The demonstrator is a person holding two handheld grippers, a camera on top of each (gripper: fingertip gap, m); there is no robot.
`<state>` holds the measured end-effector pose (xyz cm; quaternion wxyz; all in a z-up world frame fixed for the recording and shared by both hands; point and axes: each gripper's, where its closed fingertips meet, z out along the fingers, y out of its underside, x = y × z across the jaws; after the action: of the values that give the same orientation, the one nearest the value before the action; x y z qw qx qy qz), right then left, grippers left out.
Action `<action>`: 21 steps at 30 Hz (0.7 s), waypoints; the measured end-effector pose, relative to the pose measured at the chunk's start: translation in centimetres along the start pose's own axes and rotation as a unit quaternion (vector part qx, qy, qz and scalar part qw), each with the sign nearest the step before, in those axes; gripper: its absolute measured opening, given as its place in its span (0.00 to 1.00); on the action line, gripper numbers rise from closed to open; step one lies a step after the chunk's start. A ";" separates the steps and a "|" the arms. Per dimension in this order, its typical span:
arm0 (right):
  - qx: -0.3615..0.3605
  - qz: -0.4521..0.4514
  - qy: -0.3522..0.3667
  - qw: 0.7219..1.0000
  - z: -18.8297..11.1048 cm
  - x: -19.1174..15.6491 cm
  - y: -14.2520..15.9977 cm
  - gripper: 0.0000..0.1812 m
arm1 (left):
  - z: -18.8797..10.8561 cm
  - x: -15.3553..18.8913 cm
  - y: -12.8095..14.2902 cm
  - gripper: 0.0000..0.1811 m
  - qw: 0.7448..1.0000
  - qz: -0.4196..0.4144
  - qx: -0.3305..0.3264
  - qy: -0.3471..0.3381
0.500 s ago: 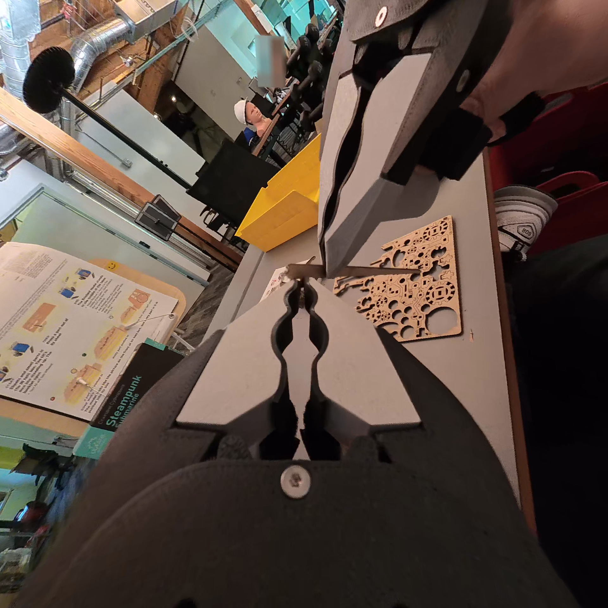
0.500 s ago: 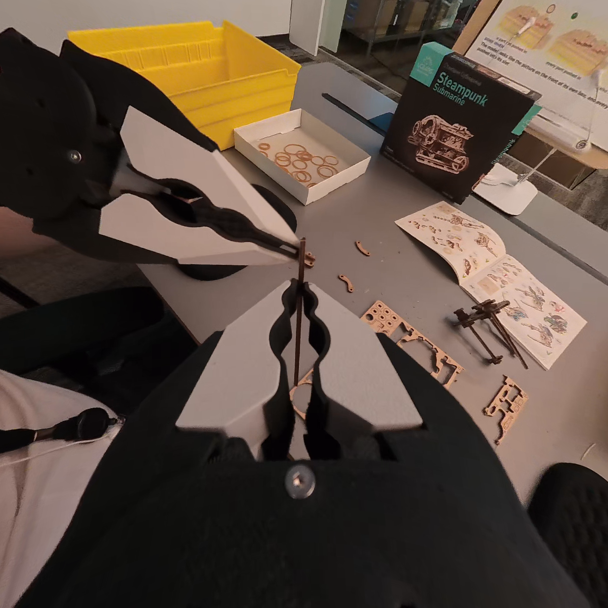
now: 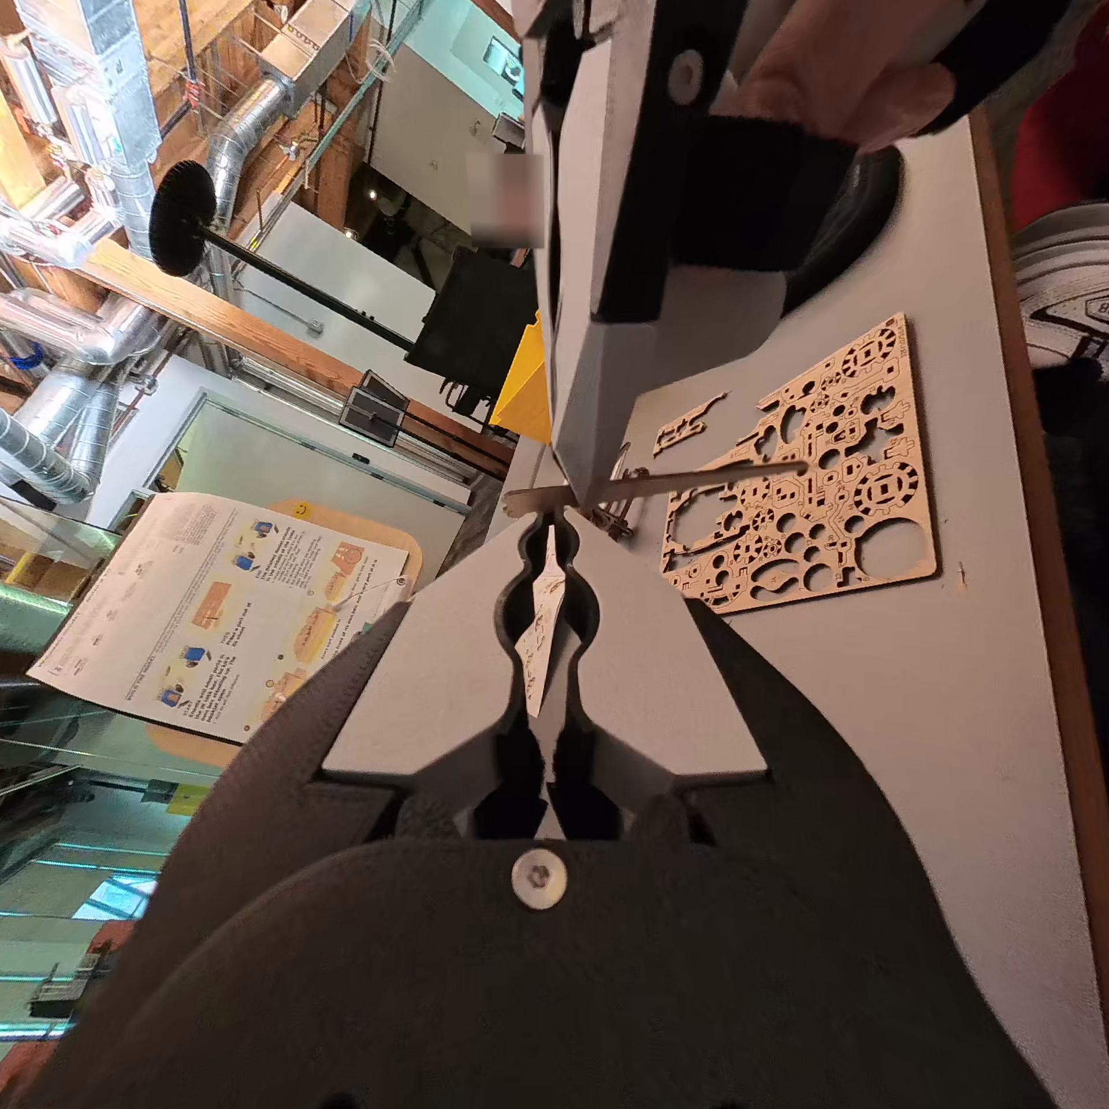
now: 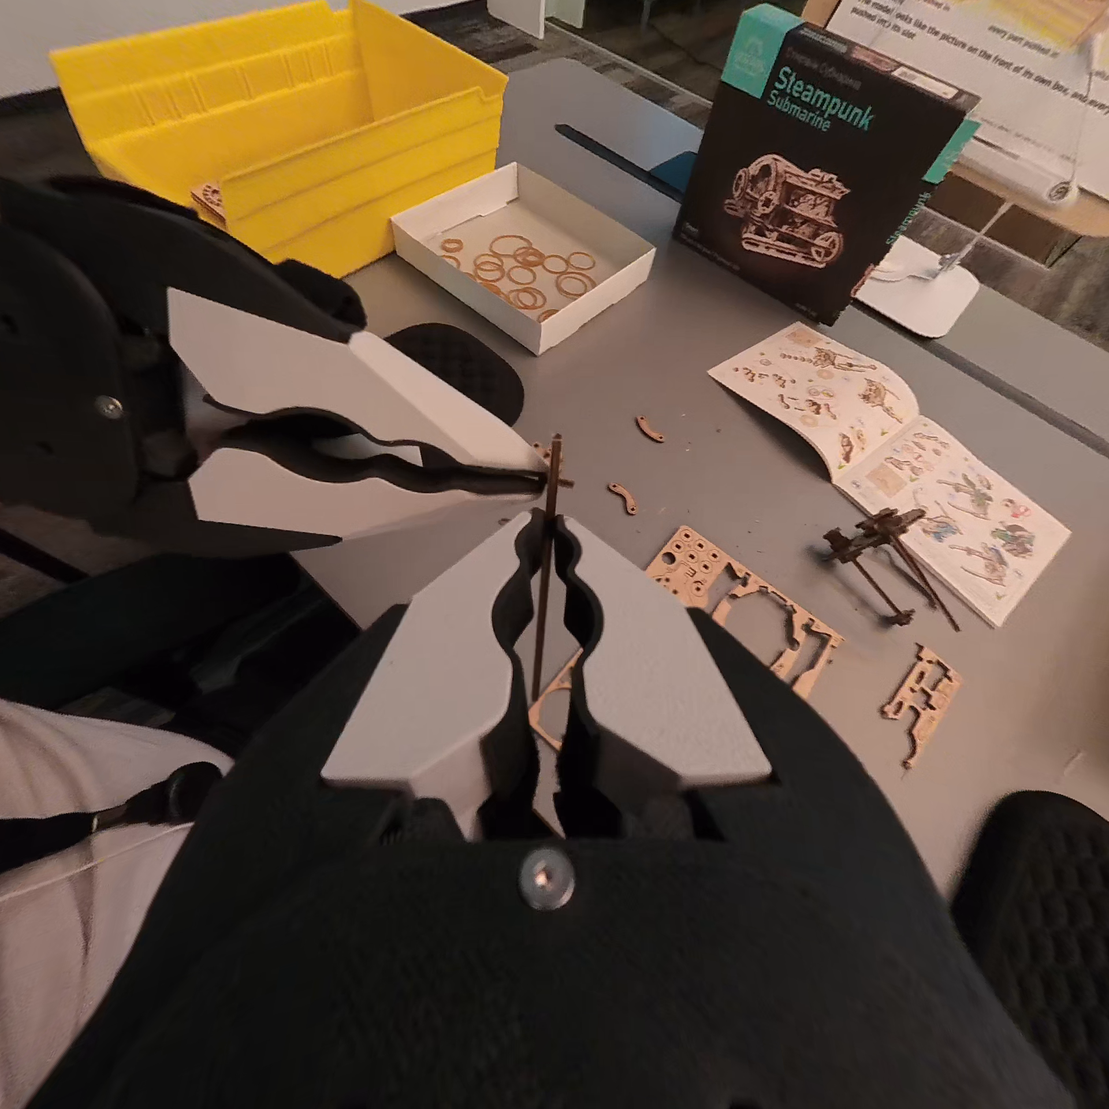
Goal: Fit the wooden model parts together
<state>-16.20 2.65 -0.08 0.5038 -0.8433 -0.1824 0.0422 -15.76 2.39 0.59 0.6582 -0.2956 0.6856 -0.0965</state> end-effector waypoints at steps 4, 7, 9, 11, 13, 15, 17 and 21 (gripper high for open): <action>0.000 0.008 -0.003 1.000 0.1 0.4 -0.2 0.00 | 0.0 -0.2 0.0 0.00 1.000 -0.006 0.001 0.001; -0.005 -0.010 -0.004 1.000 0.0 -0.1 -0.2 0.00 | -0.1 -0.1 0.0 0.00 1.000 -0.006 0.004 0.005; -0.007 -0.010 -0.004 1.000 0.1 0.1 -0.2 0.00 | -0.2 0.0 0.0 0.00 1.000 -0.007 0.006 0.008; -0.006 -0.001 -0.009 1.000 0.1 0.3 -0.2 0.00 | -0.2 0.0 0.0 0.00 1.000 -0.007 0.009 0.008; -0.006 -0.007 -0.016 1.000 0.1 -0.2 -0.3 0.00 | -0.3 0.0 0.0 0.00 1.000 -0.004 0.008 0.009; -0.008 -0.007 -0.016 1.000 0.1 -0.1 -0.3 0.00 | -0.3 0.0 0.0 0.00 1.000 -0.003 0.011 0.008; -0.013 0.002 -0.016 1.000 0.2 0.3 -0.1 0.00 | -0.3 0.1 0.0 0.00 1.000 -0.002 0.011 0.008; -0.020 -0.008 -0.026 0.999 0.3 -0.4 0.0 0.00 | -0.7 -0.1 -0.5 0.00 1.000 0.002 0.026 0.004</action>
<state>-16.66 2.78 -0.32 0.4823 -0.8503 -0.2031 0.0567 -16.27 1.90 1.00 0.6635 -0.2768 0.6856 -0.1146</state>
